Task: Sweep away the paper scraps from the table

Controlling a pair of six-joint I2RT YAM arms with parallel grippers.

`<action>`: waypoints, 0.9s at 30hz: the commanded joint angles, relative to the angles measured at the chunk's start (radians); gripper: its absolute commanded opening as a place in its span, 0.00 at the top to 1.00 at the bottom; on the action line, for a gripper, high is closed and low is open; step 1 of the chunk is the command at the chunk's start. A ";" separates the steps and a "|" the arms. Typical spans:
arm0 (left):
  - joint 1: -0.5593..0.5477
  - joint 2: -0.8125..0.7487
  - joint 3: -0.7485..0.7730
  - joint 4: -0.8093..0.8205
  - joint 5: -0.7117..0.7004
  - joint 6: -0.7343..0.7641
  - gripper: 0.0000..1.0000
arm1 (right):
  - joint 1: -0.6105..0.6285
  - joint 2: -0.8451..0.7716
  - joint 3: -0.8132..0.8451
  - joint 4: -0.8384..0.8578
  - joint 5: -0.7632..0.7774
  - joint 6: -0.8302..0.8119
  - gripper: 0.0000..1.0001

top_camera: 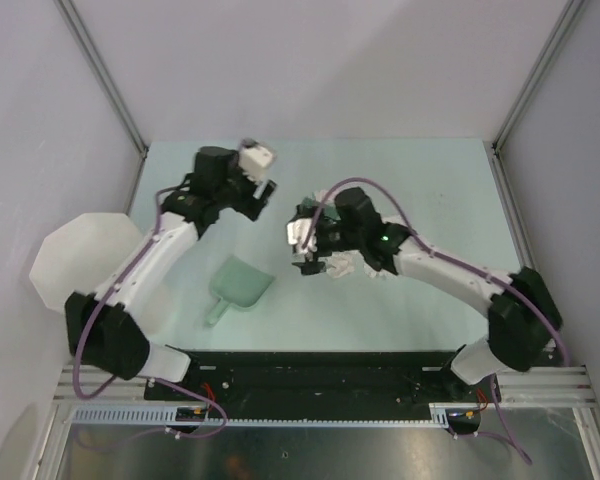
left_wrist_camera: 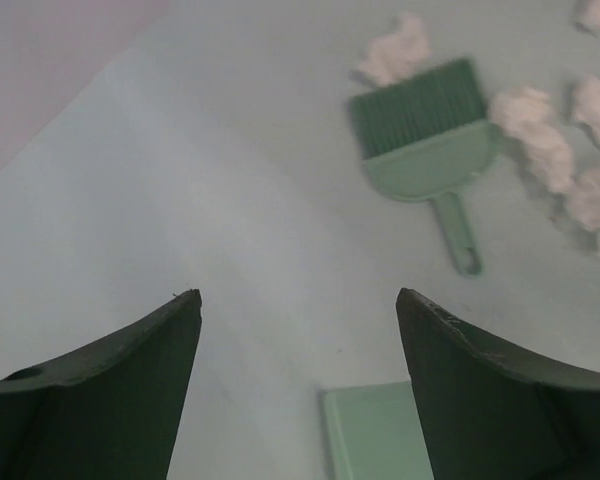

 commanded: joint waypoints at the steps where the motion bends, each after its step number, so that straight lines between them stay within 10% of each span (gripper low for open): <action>1: -0.075 0.104 0.062 -0.009 0.169 0.186 0.20 | -0.125 -0.193 -0.162 0.315 0.099 0.545 0.00; 4: -0.086 0.172 0.084 -0.012 0.363 0.326 0.23 | -0.264 -0.310 -0.235 0.373 0.014 0.835 0.00; 9: -0.095 0.279 0.102 -0.018 0.562 0.614 0.28 | -0.386 -0.442 -0.305 0.263 0.020 0.828 0.00; 27: -0.128 0.720 0.409 -0.352 0.298 1.263 0.33 | -0.377 -0.548 -0.407 0.232 -0.037 0.784 0.00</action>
